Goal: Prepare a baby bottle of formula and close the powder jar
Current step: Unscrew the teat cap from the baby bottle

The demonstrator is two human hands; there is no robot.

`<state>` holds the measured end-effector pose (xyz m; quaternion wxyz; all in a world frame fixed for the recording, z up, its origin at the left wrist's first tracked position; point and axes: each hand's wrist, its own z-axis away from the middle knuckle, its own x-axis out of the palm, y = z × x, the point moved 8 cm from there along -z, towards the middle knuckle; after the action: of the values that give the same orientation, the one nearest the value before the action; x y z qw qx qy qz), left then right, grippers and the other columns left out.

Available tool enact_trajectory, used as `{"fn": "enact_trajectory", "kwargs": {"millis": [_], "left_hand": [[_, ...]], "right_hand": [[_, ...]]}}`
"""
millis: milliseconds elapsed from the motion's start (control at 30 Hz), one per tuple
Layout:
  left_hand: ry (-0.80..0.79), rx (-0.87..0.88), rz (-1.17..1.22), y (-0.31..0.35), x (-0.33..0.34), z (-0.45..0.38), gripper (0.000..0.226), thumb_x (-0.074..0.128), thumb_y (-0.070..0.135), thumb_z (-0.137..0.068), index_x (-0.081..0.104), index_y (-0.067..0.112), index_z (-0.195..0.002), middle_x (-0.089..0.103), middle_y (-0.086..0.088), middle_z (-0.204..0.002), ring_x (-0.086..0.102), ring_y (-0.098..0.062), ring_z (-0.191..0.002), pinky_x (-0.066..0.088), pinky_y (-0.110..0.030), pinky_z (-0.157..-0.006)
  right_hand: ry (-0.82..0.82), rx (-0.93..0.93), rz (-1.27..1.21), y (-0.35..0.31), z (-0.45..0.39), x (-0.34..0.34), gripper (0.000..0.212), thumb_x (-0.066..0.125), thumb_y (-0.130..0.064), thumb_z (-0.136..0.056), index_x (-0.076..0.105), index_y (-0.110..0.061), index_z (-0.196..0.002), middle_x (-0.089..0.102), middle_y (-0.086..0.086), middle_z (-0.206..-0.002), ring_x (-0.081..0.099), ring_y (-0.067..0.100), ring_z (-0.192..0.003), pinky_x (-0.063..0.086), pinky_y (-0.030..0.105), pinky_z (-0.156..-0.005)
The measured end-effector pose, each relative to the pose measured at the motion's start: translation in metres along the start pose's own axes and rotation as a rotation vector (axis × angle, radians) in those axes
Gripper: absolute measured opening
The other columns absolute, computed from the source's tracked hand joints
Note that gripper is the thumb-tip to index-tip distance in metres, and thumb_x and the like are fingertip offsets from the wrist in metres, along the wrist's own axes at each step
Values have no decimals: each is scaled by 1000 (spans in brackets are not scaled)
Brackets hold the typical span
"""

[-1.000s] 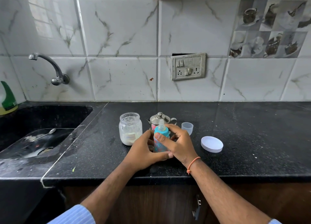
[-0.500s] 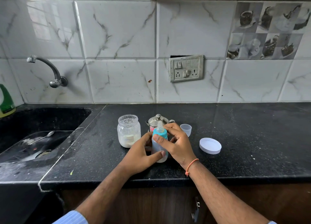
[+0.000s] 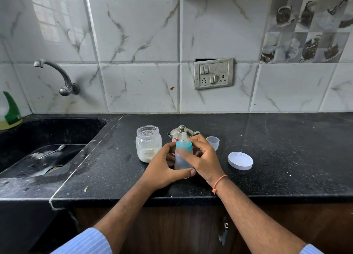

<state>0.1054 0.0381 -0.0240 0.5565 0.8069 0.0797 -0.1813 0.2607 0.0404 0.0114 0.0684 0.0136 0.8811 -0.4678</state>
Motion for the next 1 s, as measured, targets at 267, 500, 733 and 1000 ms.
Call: {"fn": "enact_trajectory", "kwargs": {"millis": [267, 500, 733, 1000], "left_hand": [[-10, 3, 12, -1, 2, 0, 75, 90, 34, -75, 60, 26, -143, 79, 8, -118, 76, -13, -111, 63, -30, -97], [-31, 3, -15, 4, 3, 3, 67, 75, 29, -83, 56, 27, -147, 76, 7, -127, 74, -10, -117, 61, -29, -102], [4, 27, -87, 5, 1, 3, 82, 98, 45, -79, 54, 30, -147, 75, 16, -128, 74, -4, -116, 63, -35, -102], [37, 29, 3, 1, 1, 0, 82, 97, 37, -76, 55, 30, -146, 78, 6, -122, 78, -12, -109, 65, -35, -97]], "right_hand": [[-10, 3, -18, -1, 0, 1, 33, 83, -45, -84, 83, -28, -111, 62, -3, -107, 63, 5, -99, 48, 15, -75], [-6, 7, -24, 5, -2, 0, 41, 83, -51, -83, 83, -26, -115, 63, -2, -108, 65, 10, -101, 50, 19, -77], [54, 50, -23, 12, 0, -4, 48, 87, -54, -76, 74, -32, -115, 74, -2, -106, 66, 21, -88, 56, 29, -71], [19, -24, -64, 7, -2, -2, 36, 75, -43, -88, 78, -19, -115, 67, -1, -113, 68, 16, -104, 55, 32, -83]]}}
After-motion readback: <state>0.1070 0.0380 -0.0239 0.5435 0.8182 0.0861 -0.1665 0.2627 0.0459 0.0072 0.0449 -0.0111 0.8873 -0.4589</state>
